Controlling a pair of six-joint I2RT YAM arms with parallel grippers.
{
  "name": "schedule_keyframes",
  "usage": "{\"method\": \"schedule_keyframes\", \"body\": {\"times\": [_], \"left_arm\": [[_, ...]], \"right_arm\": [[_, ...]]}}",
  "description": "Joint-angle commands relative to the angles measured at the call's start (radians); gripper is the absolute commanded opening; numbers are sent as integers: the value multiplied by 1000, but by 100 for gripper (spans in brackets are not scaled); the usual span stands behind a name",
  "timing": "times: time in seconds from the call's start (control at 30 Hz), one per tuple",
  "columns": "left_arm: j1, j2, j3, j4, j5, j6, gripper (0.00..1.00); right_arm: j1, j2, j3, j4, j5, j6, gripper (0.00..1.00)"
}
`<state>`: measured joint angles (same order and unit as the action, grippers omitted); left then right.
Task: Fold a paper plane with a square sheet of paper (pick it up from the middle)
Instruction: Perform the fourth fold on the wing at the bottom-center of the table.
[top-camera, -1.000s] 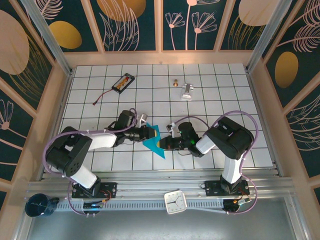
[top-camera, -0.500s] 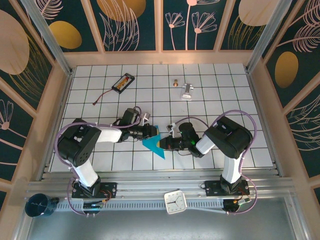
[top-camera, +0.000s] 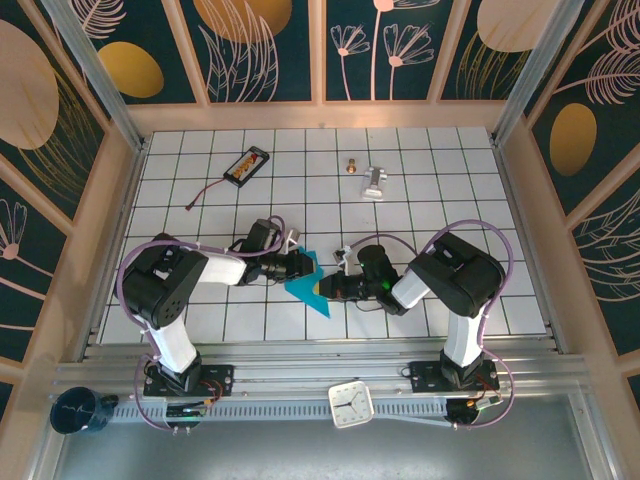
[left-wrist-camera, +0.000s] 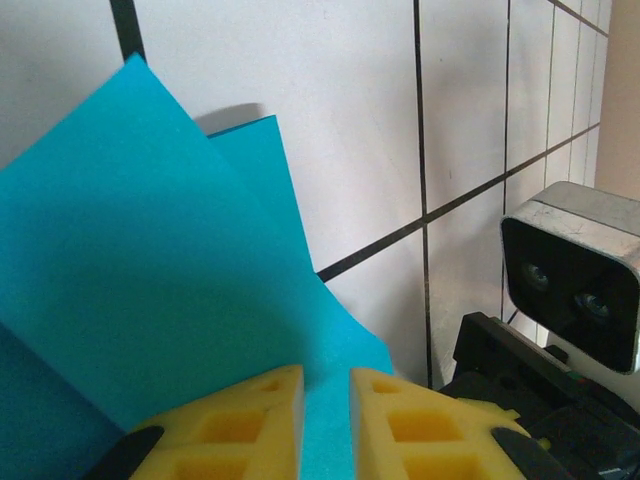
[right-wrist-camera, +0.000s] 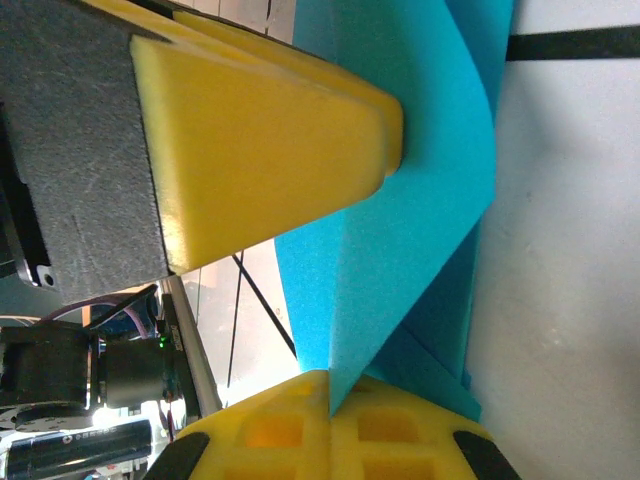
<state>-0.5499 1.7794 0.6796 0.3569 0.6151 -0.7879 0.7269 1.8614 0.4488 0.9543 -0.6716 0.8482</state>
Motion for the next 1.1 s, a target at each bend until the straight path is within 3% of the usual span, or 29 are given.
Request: {"method": "schedule_keyframes", "body": {"times": [0.0,0.3,0.73,1.07], "left_arm": [[0,27,-30,-22,-41,33,19],[0,35,-60,-20,-58,53,18],[0,49,-63,-12,-43,58,17],[1,58,-63,-8,-41,58,16]], "right_arm": [[-3,-5,-9,-101,47,-3,5],[2,-54,15,-166,59,-6,15],[21,-113,88,-322,95,-29,17],[70,-200,242,-716,270,-100,19]]}}
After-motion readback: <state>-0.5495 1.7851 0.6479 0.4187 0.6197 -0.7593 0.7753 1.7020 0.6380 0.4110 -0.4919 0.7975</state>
